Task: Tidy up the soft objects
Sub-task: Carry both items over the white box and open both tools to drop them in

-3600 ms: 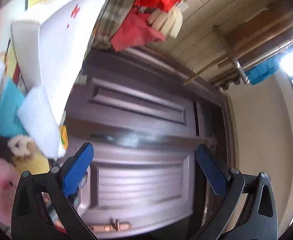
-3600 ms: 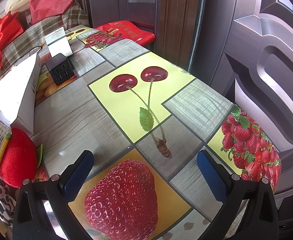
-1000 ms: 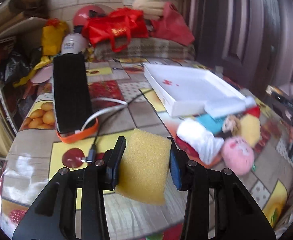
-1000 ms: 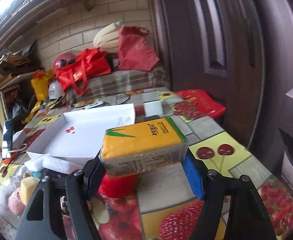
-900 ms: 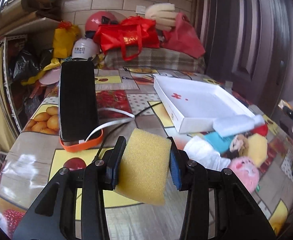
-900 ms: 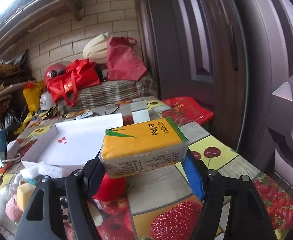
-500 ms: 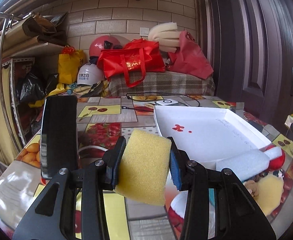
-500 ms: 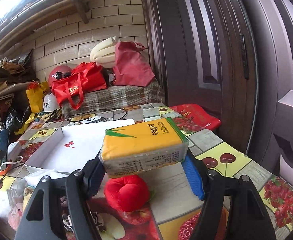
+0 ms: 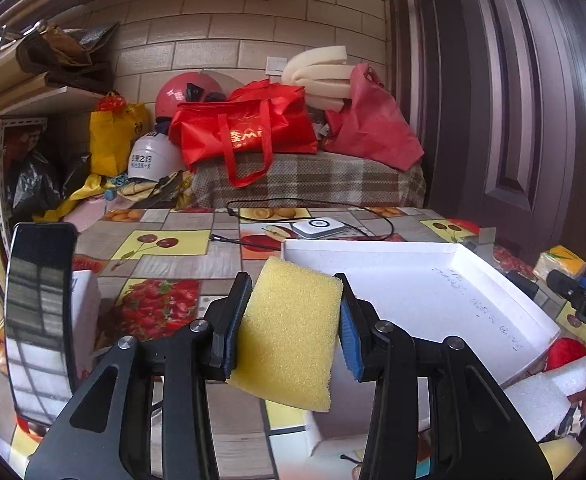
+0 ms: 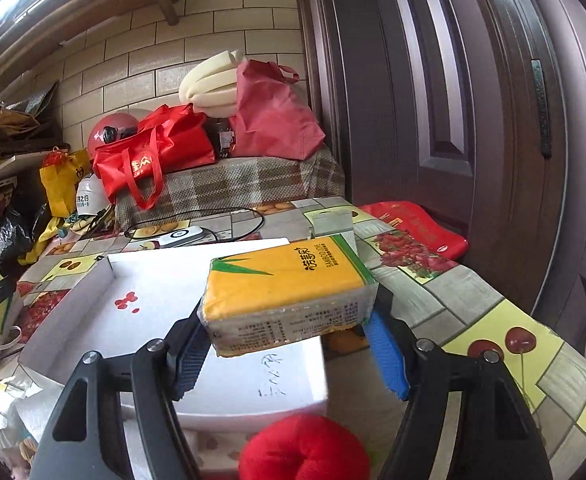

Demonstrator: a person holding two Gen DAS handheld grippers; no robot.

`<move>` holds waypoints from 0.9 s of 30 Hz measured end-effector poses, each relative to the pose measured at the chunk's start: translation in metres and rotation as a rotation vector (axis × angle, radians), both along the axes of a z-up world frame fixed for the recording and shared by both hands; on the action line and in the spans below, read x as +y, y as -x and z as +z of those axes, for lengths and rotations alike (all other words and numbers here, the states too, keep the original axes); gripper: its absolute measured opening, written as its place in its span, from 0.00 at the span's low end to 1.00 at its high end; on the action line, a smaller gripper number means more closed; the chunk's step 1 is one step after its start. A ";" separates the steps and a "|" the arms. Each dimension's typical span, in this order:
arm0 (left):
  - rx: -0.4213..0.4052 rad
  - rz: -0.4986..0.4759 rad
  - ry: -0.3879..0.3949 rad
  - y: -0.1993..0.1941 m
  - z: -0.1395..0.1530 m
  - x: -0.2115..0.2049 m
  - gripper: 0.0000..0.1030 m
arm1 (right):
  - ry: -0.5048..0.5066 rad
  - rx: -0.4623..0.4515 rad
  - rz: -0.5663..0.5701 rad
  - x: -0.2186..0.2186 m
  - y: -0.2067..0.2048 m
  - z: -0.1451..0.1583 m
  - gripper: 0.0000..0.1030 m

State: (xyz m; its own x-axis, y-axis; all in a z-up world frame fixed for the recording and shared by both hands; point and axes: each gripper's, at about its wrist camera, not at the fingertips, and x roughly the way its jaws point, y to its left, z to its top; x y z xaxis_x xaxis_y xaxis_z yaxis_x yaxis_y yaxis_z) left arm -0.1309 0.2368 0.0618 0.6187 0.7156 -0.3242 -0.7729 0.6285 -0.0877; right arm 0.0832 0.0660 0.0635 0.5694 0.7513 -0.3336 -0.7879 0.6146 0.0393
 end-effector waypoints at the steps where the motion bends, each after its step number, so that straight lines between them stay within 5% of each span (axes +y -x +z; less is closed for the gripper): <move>1: 0.011 -0.019 -0.006 -0.007 0.001 -0.001 0.39 | 0.005 0.006 0.009 0.005 0.001 -0.001 0.70; 9: 0.054 -0.170 0.092 -0.053 -0.003 0.003 0.39 | 0.073 0.024 0.067 0.043 0.008 -0.004 0.70; 21: 0.156 -0.135 0.123 -0.079 -0.012 0.004 0.42 | 0.136 0.050 0.062 0.061 0.008 -0.007 0.72; 23: 0.153 -0.117 0.117 -0.077 -0.012 0.004 0.52 | 0.143 0.051 0.060 0.064 0.007 -0.006 0.81; 26: 0.137 -0.075 0.086 -0.072 -0.008 0.000 0.93 | 0.143 0.040 0.048 0.064 0.009 -0.006 0.96; 27: 0.127 -0.068 0.071 -0.069 -0.007 -0.002 1.00 | 0.141 0.033 0.046 0.063 0.010 -0.005 1.00</move>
